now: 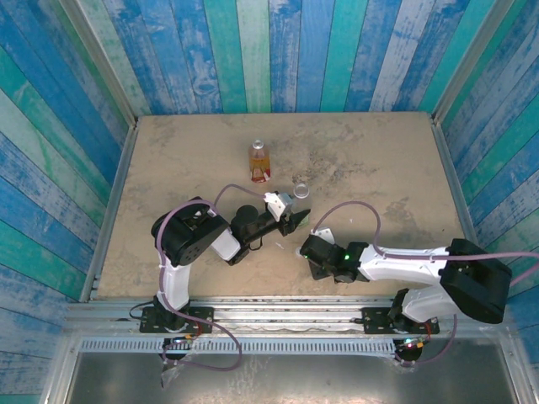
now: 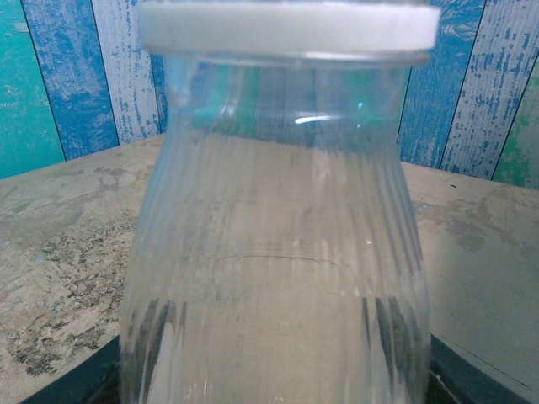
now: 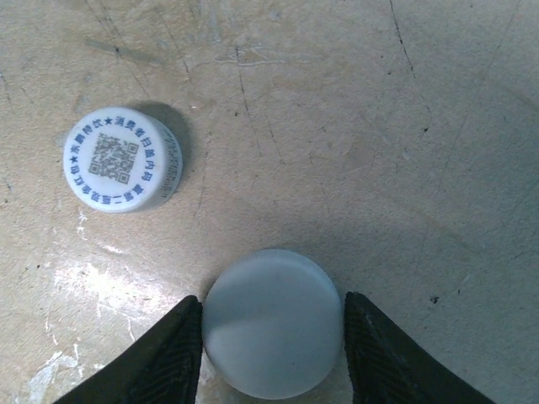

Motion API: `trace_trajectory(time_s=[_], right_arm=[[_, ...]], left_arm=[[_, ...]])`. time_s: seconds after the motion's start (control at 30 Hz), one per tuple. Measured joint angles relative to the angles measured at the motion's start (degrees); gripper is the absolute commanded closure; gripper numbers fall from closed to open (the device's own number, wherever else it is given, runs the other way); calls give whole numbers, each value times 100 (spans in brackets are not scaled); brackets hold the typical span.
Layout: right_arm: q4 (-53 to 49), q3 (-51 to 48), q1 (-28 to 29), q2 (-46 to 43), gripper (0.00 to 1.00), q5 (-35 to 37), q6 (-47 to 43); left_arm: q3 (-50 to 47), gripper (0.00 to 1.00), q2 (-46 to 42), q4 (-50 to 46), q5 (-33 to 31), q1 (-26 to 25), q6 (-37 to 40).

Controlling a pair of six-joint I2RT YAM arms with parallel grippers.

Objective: Screw on the bottle caps

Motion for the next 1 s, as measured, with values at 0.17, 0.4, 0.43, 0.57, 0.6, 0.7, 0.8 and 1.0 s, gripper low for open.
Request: trace_trajectory(time_s=[0.17, 0.4, 0.43, 0.57, 0.6, 0.7, 0.8, 1.0], right_arm=[[-13, 0, 0, 13, 58, 52, 4], [-278, 131, -2, -61, 58, 94, -15], [-376, 208, -9, -109, 58, 94, -28], [-769, 581, -146, -326, 59, 61, -168], [-898, 702, -227, -400, 59, 42, -221], [-1209, 1032, -511, -610, 59, -92, -446], [-1537, 1390, -817, -765, 58, -264, -710], [-2264, 2494, -1300, -761, 57, -575, -1513]], left_arm=[[0, 41, 0, 0, 2, 0, 0], [11, 41, -11, -39, 42, 0, 22], [20, 41, -11, -52, 52, 0, 26], [46, 41, -11, -92, 105, 4, 48], [57, 41, -11, -107, 120, 9, 52], [83, 42, -11, -133, 175, 17, 68], [114, 43, -11, -164, 227, 15, 66], [140, 43, -11, -201, 258, -17, 94]])
